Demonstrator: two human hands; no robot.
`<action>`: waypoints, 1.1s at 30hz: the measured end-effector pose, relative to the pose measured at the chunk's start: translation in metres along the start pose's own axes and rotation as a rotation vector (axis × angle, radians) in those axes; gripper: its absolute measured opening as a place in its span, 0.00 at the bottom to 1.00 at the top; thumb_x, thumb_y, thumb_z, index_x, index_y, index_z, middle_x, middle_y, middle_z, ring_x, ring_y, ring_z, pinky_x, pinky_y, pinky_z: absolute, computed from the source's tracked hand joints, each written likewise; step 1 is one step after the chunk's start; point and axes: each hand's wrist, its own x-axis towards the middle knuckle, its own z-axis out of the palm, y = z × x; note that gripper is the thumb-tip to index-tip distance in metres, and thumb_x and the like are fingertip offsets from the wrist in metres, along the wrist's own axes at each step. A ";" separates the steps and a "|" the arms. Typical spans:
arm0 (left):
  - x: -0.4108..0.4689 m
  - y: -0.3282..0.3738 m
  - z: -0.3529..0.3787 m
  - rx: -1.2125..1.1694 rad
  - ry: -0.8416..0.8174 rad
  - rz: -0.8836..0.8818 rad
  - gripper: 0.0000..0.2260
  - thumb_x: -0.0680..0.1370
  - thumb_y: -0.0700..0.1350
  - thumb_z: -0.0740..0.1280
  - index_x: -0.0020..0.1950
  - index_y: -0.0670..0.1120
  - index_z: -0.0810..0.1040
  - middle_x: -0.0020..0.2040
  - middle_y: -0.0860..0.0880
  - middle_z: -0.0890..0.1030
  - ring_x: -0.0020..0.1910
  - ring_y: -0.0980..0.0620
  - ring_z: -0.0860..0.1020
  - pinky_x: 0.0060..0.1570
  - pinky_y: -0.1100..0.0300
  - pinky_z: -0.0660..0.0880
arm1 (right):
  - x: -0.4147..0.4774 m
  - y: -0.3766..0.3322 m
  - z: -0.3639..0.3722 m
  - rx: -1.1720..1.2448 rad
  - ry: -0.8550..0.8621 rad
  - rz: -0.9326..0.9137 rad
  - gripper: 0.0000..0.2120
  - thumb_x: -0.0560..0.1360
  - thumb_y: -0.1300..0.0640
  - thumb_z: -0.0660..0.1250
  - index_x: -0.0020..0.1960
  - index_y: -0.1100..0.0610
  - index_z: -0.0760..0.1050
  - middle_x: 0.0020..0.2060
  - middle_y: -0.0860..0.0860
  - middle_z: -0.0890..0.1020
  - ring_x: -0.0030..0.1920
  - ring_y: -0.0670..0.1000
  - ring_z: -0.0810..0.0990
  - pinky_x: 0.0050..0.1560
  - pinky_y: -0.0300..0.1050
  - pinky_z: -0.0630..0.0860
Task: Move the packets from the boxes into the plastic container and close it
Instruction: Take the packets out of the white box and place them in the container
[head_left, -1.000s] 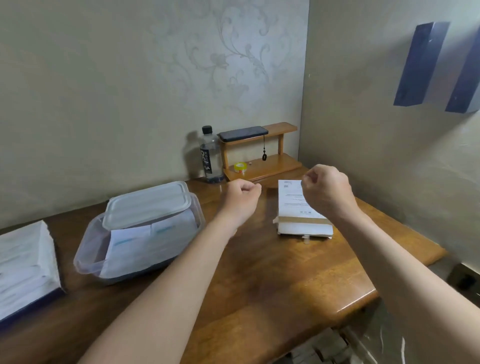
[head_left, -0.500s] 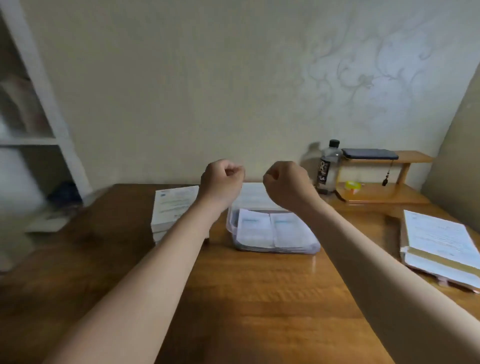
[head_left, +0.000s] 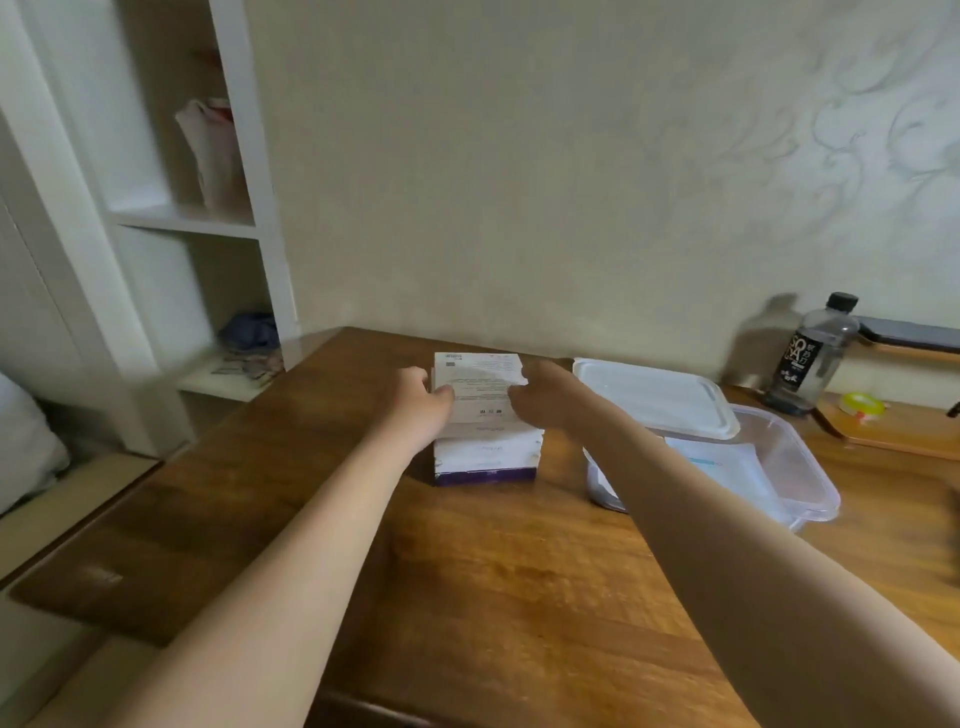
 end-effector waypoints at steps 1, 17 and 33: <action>0.000 -0.001 0.000 0.009 0.001 0.001 0.13 0.84 0.43 0.62 0.69 0.46 0.74 0.61 0.44 0.76 0.60 0.44 0.76 0.50 0.60 0.65 | 0.003 0.001 0.002 0.013 -0.023 0.021 0.15 0.80 0.60 0.58 0.65 0.59 0.72 0.60 0.54 0.76 0.64 0.59 0.76 0.62 0.48 0.74; 0.002 0.013 0.010 -0.312 -0.012 -0.121 0.10 0.77 0.33 0.68 0.42 0.46 0.83 0.46 0.47 0.86 0.44 0.49 0.83 0.41 0.56 0.81 | -0.009 0.016 -0.014 0.120 0.154 -0.029 0.13 0.82 0.59 0.59 0.64 0.63 0.75 0.52 0.54 0.79 0.51 0.55 0.79 0.52 0.48 0.79; -0.040 0.090 0.133 -1.000 -0.532 -0.250 0.14 0.80 0.38 0.68 0.63 0.52 0.78 0.61 0.39 0.81 0.59 0.39 0.81 0.44 0.48 0.84 | -0.052 0.139 -0.098 0.702 0.430 -0.064 0.11 0.77 0.65 0.65 0.51 0.51 0.81 0.49 0.54 0.82 0.50 0.56 0.84 0.48 0.55 0.84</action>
